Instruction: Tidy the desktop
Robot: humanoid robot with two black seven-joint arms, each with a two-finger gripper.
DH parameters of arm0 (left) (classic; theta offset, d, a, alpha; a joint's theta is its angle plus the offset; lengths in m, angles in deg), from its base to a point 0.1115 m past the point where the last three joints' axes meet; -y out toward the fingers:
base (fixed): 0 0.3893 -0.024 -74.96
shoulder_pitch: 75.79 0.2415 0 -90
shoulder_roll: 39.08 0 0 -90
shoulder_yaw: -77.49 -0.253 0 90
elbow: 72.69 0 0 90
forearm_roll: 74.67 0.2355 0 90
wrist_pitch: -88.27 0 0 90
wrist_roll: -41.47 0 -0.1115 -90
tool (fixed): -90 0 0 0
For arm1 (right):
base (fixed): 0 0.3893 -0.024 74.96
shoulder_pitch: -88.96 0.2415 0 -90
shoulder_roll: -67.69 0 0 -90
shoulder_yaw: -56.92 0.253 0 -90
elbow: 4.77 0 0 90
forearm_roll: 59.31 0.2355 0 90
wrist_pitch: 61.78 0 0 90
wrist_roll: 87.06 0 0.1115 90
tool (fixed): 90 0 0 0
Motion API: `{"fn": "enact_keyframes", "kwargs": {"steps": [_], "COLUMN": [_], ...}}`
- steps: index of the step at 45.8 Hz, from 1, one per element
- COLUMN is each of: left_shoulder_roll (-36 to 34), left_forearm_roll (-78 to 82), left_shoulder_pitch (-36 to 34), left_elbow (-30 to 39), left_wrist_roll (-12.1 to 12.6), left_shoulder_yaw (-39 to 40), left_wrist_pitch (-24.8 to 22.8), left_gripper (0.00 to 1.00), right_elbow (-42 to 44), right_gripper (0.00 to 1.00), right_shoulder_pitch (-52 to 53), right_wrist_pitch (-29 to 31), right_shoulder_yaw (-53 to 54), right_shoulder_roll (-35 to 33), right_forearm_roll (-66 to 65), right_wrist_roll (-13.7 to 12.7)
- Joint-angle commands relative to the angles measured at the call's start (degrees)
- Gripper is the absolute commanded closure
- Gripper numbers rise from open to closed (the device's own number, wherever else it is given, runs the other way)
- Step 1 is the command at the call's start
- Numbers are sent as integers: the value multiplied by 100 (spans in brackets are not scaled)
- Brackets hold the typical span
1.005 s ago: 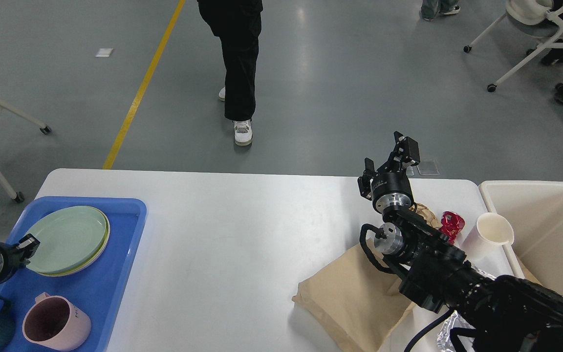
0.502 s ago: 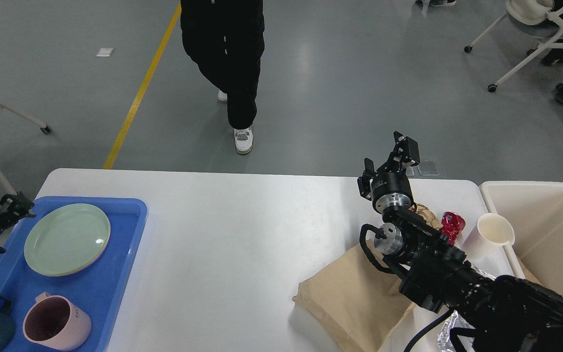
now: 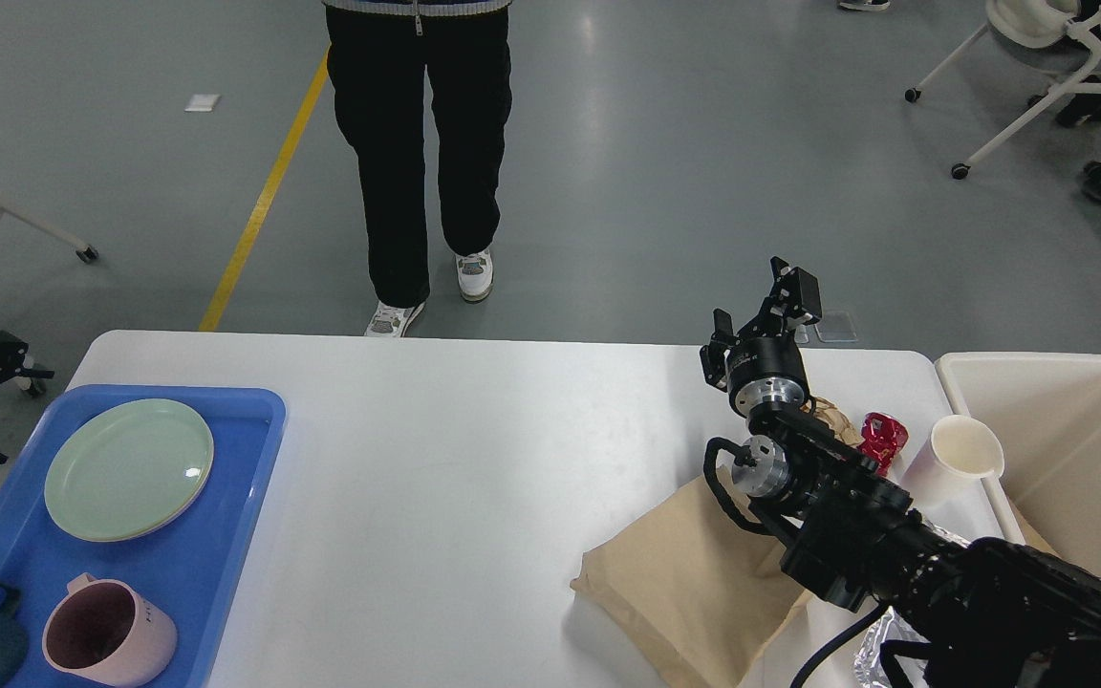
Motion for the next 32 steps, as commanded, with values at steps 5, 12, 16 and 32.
{"fn": "enact_keyframes", "kwargs": {"steps": [5,12,16,32], "left_shoulder_roll": [639,1044,1535,4480], "left_forearm_roll": [-209,-999,-1264,-1238], "left_shoulder_pitch": [-3,822,1543,2942], "left_elbow": [-113,-368,-841,-2434], "left_wrist_roll": [-36,-115,-159,-203], "left_shoulder_yaw": [479,2129,3588,8618], "left_wrist_pitch": [61,69,87,78], "left_gripper": [4,4,4,4], "right_elbow": [3,3,3,-6], "right_gripper": [0,0,0,0], "right_shoulder_pitch": [0,0,0,0], "right_wrist_pitch": [0,0,0,0], "right_shoulder_yaw": [0,0,0,0], "right_shoulder_roll": [0,0,9,0], "right_forearm_roll": [0,0,0,0], "right_wrist_roll": [0,0,0,0]}}
